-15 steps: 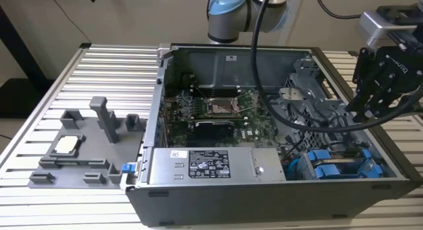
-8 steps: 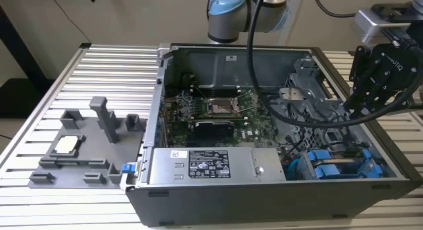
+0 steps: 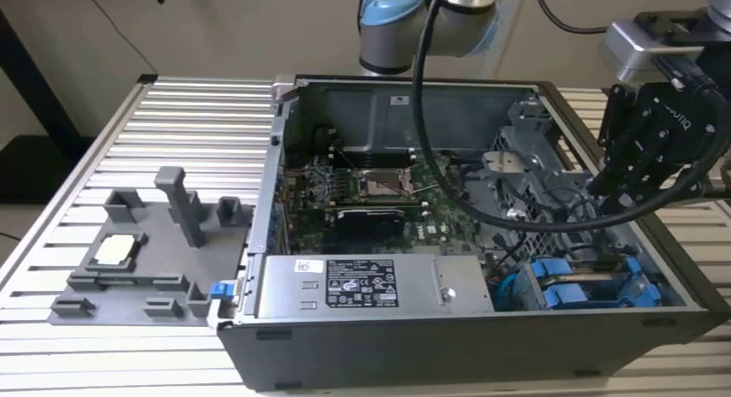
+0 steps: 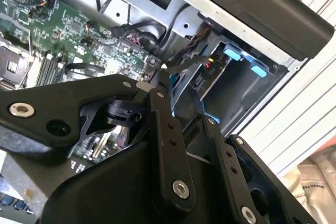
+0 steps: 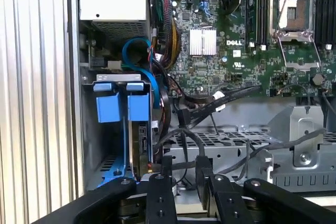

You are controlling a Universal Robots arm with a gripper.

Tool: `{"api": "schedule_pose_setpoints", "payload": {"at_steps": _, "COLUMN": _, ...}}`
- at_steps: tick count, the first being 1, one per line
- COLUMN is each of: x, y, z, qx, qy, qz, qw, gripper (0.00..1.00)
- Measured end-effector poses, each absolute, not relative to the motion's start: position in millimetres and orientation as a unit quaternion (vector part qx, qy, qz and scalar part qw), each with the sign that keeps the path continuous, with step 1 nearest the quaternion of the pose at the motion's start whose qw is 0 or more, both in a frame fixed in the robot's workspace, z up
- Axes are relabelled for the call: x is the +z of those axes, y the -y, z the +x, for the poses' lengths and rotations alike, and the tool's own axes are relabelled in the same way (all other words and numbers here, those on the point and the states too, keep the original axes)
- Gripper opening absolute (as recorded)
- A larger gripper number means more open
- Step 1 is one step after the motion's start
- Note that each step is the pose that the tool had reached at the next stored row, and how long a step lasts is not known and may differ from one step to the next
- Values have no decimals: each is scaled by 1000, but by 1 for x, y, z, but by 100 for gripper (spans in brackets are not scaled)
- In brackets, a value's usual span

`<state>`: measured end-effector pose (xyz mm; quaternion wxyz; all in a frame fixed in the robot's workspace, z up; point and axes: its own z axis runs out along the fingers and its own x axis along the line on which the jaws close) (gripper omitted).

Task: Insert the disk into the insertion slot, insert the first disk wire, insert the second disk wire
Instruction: 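Insert the second disk wire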

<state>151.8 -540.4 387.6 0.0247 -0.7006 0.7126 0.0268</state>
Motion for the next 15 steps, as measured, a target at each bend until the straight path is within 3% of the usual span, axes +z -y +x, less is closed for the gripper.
{"api": "schedule_pose_setpoints", "payload": {"at_steps": 15, "x": 386, "y": 543, "z": 121, "qx": 26, "qy": -713, "qz": -701, "qw": 25, "gripper": 33}}
